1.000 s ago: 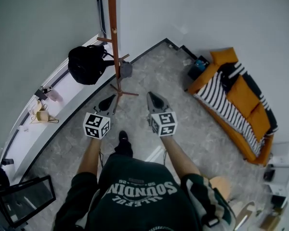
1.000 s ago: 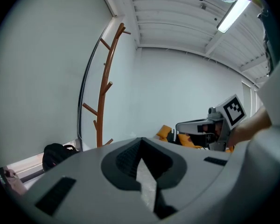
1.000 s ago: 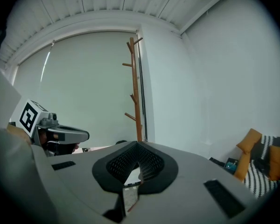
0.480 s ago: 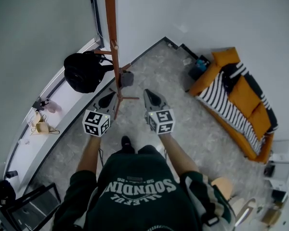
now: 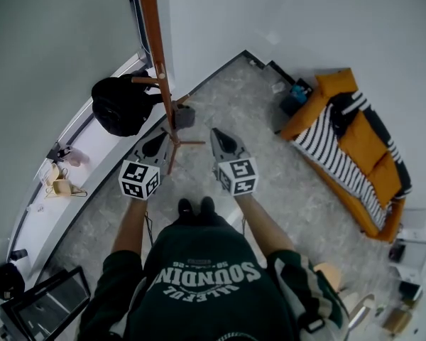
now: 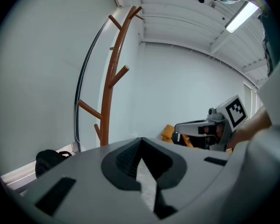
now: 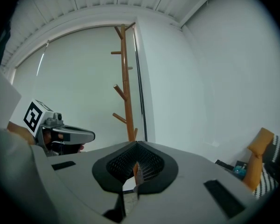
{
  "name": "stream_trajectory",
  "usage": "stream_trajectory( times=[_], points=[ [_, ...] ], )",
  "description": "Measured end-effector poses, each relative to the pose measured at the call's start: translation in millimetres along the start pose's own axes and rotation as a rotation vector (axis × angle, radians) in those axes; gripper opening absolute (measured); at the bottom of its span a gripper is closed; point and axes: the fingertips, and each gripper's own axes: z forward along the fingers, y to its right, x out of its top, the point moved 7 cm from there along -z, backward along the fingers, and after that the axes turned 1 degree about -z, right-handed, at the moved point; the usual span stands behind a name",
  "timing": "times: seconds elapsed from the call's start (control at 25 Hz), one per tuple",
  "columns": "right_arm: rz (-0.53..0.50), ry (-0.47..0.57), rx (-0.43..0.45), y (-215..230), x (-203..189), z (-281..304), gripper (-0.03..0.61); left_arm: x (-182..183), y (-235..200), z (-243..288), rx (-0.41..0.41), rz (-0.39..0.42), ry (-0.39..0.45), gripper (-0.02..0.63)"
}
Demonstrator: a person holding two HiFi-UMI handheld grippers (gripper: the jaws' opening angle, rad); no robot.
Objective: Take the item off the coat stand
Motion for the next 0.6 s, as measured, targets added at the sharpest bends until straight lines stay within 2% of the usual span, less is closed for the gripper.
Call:
stream_trajectory(
  times=[0.32,0.6],
  points=[
    [0.008,-0.057,0.06,9.8,-21.8,3.5,-0.002,-5.4,7.0,10.9,0.012,0.005,-0.035,0.0],
    [0.034,-0.056,0.074,12.0,-41.5,4.2,0.0,-29.5,12.4,18.7,0.018,-0.025,-0.079,0.0]
  ],
)
